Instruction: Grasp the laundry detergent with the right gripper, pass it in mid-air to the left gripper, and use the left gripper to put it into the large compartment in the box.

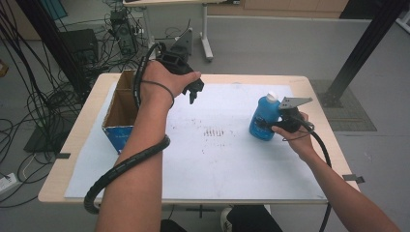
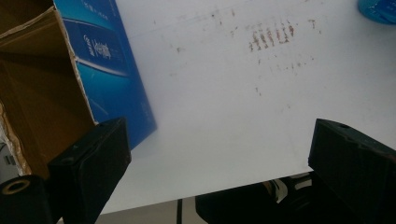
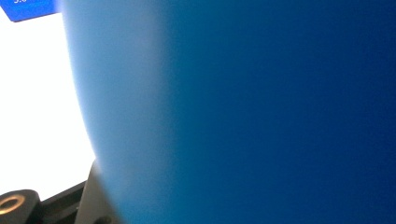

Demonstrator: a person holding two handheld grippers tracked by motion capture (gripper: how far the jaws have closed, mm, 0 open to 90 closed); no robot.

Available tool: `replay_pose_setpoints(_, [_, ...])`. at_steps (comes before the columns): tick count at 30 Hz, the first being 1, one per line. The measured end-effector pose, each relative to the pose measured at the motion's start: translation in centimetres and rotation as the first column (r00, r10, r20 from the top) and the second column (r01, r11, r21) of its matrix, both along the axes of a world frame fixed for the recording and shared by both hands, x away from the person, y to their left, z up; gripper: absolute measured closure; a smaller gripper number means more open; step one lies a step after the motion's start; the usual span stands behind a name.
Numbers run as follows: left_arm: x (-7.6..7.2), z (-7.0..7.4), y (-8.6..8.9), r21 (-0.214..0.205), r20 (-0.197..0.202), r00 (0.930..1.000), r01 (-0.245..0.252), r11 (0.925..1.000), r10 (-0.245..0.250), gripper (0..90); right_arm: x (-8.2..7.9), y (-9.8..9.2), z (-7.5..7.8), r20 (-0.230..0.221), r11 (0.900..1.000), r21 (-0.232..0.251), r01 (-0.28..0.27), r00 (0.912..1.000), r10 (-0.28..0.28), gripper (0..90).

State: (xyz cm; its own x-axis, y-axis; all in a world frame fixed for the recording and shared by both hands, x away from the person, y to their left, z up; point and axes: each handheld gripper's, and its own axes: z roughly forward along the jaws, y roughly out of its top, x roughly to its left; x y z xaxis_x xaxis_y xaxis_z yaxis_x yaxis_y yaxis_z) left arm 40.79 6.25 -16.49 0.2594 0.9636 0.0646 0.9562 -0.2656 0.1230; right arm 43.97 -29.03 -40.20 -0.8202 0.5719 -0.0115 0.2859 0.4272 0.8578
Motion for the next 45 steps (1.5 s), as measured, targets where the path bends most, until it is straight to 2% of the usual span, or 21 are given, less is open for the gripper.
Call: replay_pose_setpoints(45, [-0.07, 0.08, -0.26, 0.011, 0.002, 1.0000, 0.000, 0.9999, 0.000, 6.2, 0.03, -0.14, -0.08, -0.007, 0.9998, 0.017, 0.004, 1.0000, -0.004, 43.2])
